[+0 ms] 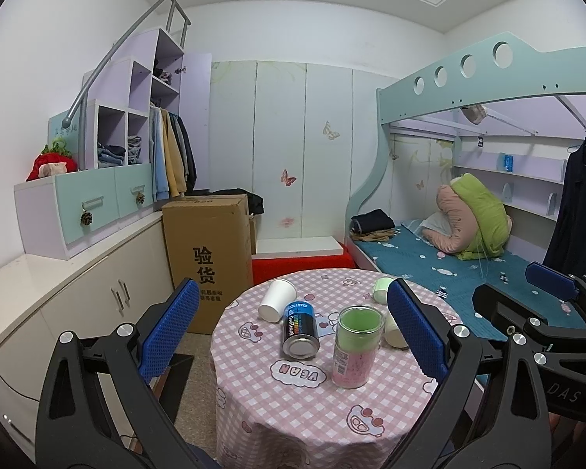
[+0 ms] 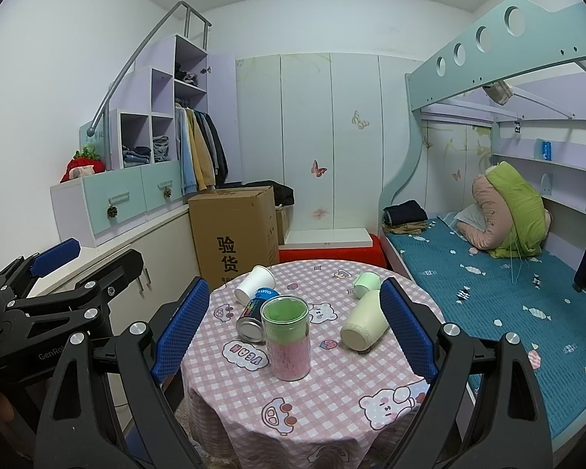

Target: Flip cup upright

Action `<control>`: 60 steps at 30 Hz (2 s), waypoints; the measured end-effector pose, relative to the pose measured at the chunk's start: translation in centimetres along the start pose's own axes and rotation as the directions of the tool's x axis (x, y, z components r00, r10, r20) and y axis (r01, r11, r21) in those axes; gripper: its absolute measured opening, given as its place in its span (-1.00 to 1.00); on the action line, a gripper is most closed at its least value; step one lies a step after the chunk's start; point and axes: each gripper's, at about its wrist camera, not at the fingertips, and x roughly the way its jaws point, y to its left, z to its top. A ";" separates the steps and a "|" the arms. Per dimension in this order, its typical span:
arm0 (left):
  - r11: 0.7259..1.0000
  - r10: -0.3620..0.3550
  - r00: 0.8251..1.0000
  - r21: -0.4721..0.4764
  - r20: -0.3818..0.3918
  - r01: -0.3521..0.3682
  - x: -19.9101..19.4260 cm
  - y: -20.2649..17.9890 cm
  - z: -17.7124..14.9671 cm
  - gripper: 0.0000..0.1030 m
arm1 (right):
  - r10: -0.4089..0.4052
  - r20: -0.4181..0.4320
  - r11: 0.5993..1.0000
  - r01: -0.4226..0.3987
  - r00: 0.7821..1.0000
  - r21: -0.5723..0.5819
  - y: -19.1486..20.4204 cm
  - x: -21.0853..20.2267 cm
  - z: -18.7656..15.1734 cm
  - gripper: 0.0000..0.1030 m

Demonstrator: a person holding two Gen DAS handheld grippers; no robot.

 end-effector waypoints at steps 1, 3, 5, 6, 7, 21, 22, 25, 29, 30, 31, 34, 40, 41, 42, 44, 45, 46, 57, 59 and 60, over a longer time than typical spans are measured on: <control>1.000 0.000 1.000 0.000 -0.001 0.000 0.0 0.0 0.0 0.89 | 0.001 -0.003 1.000 -0.001 1.000 0.001 0.0 0.1 -0.1 0.66; 1.000 -0.001 1.000 -0.001 -0.001 0.001 0.0 0.1 0.0 0.89 | 0.002 -0.004 1.000 -0.002 1.000 0.002 0.0 0.3 -0.1 0.66; 1.000 0.001 1.000 0.000 0.000 -0.001 0.1 0.2 0.1 0.89 | 0.002 -0.004 1.000 -0.002 1.000 0.001 -0.1 0.3 -0.1 0.66; 1.000 0.000 1.000 -0.001 -0.001 0.000 0.0 0.1 0.0 0.89 | 0.002 -0.004 1.000 -0.002 1.000 0.002 -0.1 0.4 -0.2 0.66; 1.000 -0.001 1.000 -0.001 0.000 0.001 0.0 0.0 0.0 0.89 | 0.003 -0.005 1.000 -0.003 1.000 0.003 -0.1 0.3 -0.1 0.66; 1.000 -0.001 1.000 -0.001 -0.006 0.001 0.2 0.0 0.0 0.89 | 0.004 -0.013 1.000 -0.004 1.000 0.008 -0.5 0.8 -0.4 0.66; 1.000 -0.001 1.000 -0.001 -0.008 0.001 0.4 0.0 -0.1 0.89 | 0.004 -0.013 1.000 -0.004 1.000 0.009 -0.7 0.8 -0.4 0.66; 1.000 0.001 1.000 0.001 -0.012 -0.001 0.7 0.1 -0.2 0.89 | 0.004 -0.017 1.000 -0.004 1.000 0.011 -0.8 0.9 -0.5 0.66; 1.000 0.001 1.000 0.002 -0.011 -0.001 0.7 -0.1 -0.2 0.89 | 0.004 -0.018 1.000 -0.004 1.000 0.012 -0.8 1.0 -0.6 0.66; 1.000 0.000 1.000 0.002 -0.011 0.000 0.7 -0.1 -0.2 0.89 | 0.005 -0.018 1.000 -0.004 1.000 0.012 -0.8 1.0 -0.6 0.66; 1.000 0.002 1.000 0.002 -0.011 -0.002 0.7 -0.2 -0.2 0.89 | 0.005 -0.019 1.000 -0.005 1.000 0.014 -0.9 1.0 -0.6 0.66; 1.000 0.001 1.000 0.002 -0.012 -0.001 0.7 -0.1 -0.2 0.89 | 0.005 -0.019 1.000 -0.004 1.000 0.013 -0.8 1.0 -0.6 0.66; 1.000 0.002 1.000 0.002 -0.011 -0.002 0.7 -0.2 -0.2 0.89 | 0.005 -0.018 1.000 -0.004 1.000 0.013 -0.9 1.0 -0.6 0.66; 1.000 0.002 1.000 0.002 -0.011 -0.002 0.7 -0.2 -0.2 0.89 | 0.005 -0.018 1.000 -0.005 1.000 0.014 -0.9 1.0 -0.6 0.66; 1.000 0.001 1.000 0.001 -0.011 -0.001 0.7 -0.1 -0.2 0.89 | 0.003 -0.017 1.000 -0.003 1.000 0.013 -0.9 1.0 -0.7 0.66; 1.000 0.002 1.000 0.002 -0.011 -0.002 0.7 -0.2 -0.2 0.89 | 0.003 -0.017 1.000 -0.003 1.000 0.013 -0.9 1.0 -0.6 0.66; 1.000 0.002 1.000 0.003 -0.011 -0.002 0.7 -0.2 -0.2 0.89 | 0.004 -0.018 1.000 -0.004 1.000 0.014 -1.0 1.0 -0.6 0.66; 1.000 0.002 1.000 0.002 -0.011 -0.002 0.7 -0.2 -0.2 0.89 | 0.003 -0.018 1.000 -0.003 1.000 0.013 -0.9 1.0 -0.6 0.66; 1.000 0.005 1.000 0.003 -0.013 -0.005 1.0 -0.4 -0.3 0.89 | 0.005 -0.023 1.000 -0.004 1.000 0.016 -1.0 1.2 -0.7 0.66; 1.000 0.004 1.000 0.004 -0.017 -0.004 1.3 -0.5 -0.4 0.89 | 0.005 -0.027 1.000 -0.004 1.000 0.017 -1.0 1.2 -0.7 0.66; 1.000 0.004 1.000 0.004 -0.020 -0.004 1.5 -0.6 -0.4 0.89 | 0.004 -0.029 1.000 -0.004 1.000 0.017 -1.0 1.4 -0.8 0.66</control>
